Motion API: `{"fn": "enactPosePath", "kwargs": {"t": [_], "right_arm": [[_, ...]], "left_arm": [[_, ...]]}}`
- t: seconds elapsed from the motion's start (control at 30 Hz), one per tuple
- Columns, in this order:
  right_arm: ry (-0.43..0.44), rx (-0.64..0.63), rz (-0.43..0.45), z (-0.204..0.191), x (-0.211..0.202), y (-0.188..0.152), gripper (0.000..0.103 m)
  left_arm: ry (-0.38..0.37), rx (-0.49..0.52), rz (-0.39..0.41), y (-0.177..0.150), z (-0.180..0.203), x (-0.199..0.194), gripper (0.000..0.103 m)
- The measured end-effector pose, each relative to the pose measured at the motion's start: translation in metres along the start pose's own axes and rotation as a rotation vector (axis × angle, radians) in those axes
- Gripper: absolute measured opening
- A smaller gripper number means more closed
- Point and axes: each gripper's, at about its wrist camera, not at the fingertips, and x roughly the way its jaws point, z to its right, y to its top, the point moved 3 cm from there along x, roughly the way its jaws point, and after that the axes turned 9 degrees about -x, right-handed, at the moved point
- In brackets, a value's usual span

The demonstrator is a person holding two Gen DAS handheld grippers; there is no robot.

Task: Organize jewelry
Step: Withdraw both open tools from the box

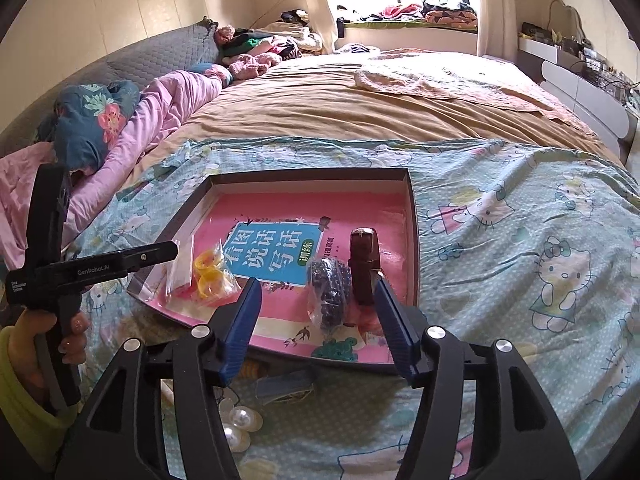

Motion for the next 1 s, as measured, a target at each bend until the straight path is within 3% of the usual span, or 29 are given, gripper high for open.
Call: {"fn": "enactPosePath", "kwargs": {"t": [0.1, 0.47, 0.63, 1.0], "right_arm": [[-0.006, 0.003, 0.018, 0.0, -0.008, 0.001, 0.067], [-0.013, 0.015, 0.062, -0.002, -0.03, 0.003, 0.082], [-0.014, 0.015, 0.071, -0.005, -0.038, 0.001, 0.082], [-0.011, 0.012, 0.096, -0.012, -0.056, -0.001, 0.082]], "left_arm": [[-0.006, -0.003, 0.011, 0.002, 0.001, -0.008, 0.049], [-0.025, -0.024, 0.067, 0.007, 0.005, -0.042, 0.09], [0.017, 0.006, 0.099, 0.004, 0.008, -0.055, 0.093], [0.01, 0.035, 0.113, -0.008, 0.013, -0.078, 0.093]]}}
